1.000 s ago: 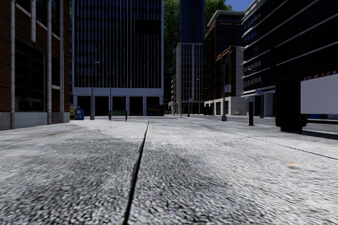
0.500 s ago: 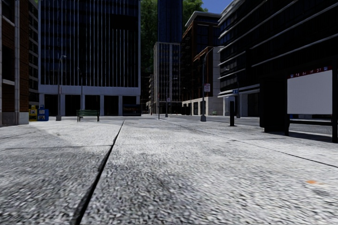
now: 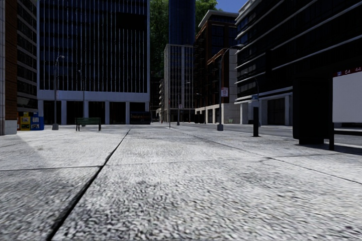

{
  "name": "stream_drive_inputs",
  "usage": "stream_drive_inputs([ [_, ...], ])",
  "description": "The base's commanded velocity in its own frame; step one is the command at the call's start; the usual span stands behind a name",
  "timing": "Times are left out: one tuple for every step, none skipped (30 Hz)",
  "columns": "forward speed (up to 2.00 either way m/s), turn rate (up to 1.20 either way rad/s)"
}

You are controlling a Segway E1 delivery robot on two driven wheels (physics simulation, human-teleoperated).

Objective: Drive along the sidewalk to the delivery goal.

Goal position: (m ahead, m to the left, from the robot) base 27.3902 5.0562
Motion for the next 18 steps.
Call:
stream_drive_inputs([
  [2.0, 0.0],
  [2.0, 0.0],
  [2.0, 0.0],
  [2.0, 0.0],
  [2.0, 0.0],
  [2.0, 0.0],
  [2.0, 0.0],
  [2.0, 0.0],
  [2.0, 0.0],
  [2.0, 0.0],
  [2.0, 0.0],
  [2.0, 0.0],
  [2.0, 0.0],
  [2.0, 0.0],
  [2.0, 0.0],
  [2.0, 0.0],
  [2.0, 0.0],
  [2.0, 0.0],
])
